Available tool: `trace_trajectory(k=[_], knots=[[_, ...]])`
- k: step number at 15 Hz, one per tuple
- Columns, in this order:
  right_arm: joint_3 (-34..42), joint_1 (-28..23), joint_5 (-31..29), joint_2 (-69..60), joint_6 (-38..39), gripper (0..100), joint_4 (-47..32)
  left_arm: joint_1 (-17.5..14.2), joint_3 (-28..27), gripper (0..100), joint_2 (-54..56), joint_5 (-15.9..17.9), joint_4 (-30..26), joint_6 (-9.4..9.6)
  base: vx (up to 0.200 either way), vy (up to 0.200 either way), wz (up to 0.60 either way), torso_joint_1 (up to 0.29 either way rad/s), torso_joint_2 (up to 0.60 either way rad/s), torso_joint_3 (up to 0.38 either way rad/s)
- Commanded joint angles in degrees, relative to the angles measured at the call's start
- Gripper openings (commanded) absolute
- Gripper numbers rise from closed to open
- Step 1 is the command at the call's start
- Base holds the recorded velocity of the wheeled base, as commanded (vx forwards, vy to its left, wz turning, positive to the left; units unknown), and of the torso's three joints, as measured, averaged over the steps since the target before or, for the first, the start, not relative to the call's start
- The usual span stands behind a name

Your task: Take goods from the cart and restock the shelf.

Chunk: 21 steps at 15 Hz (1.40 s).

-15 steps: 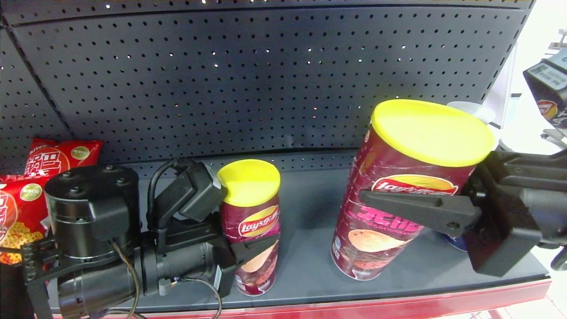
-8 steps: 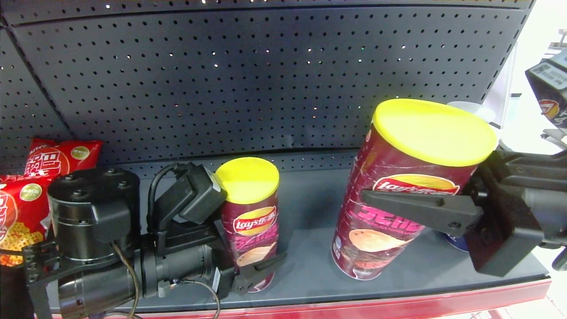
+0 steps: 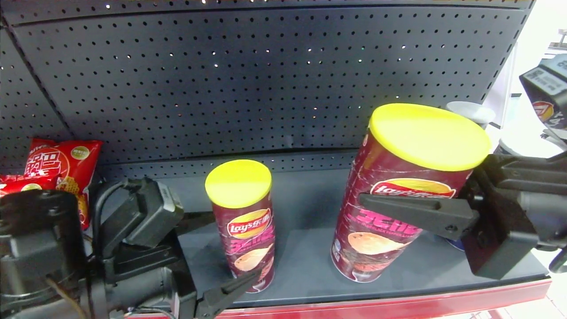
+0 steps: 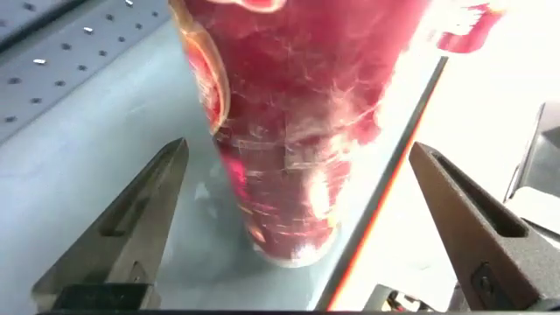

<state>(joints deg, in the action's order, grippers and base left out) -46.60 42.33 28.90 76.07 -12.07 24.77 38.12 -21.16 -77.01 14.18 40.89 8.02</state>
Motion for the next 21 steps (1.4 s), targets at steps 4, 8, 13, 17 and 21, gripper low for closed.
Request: trace_trajectory(k=[4, 8, 13, 17, 21], knots=[[2.66, -0.05, -0.25, -0.83, -0.06, 0, 0.01, -13.95, 11.41, 100, 26.82, -3.28, -4.50, -1.52, 0.000, 0.000, 0.00, 0.000, 0.00, 0.000], [3.27, -0.40, -0.16, -1.10, -0.32, 0, 0.10, -30.83, 14.57, 100, 43.26, -5.74, -5.99, -2.31, 0.000, 0.000, 0.00, 0.000, 0.00, 0.000], [3.71, -1.02, 0.10, -0.75, 0.12, 0, 1.68, -35.66, 20.90, 100, 72.53, -9.52, -34.56, -3.19, 0.000, 0.000, 0.00, 0.000, 0.00, 0.000], [3.54, -2.07, 0.19, -0.92, 0.20, 0, 1.77, -38.03, 20.90, 100, 74.72, -11.89, -41.24, -8.02, 0.000, 0.000, 0.00, 0.000, 0.00, 0.000], [2.92, -4.71, -0.08, -0.66, 0.03, 0, 1.77, -38.03, 21.07, 100, 76.66, -13.04, -41.15, -8.55, 0.000, 0.000, 0.00, 0.000, 0.00, 0.000]])
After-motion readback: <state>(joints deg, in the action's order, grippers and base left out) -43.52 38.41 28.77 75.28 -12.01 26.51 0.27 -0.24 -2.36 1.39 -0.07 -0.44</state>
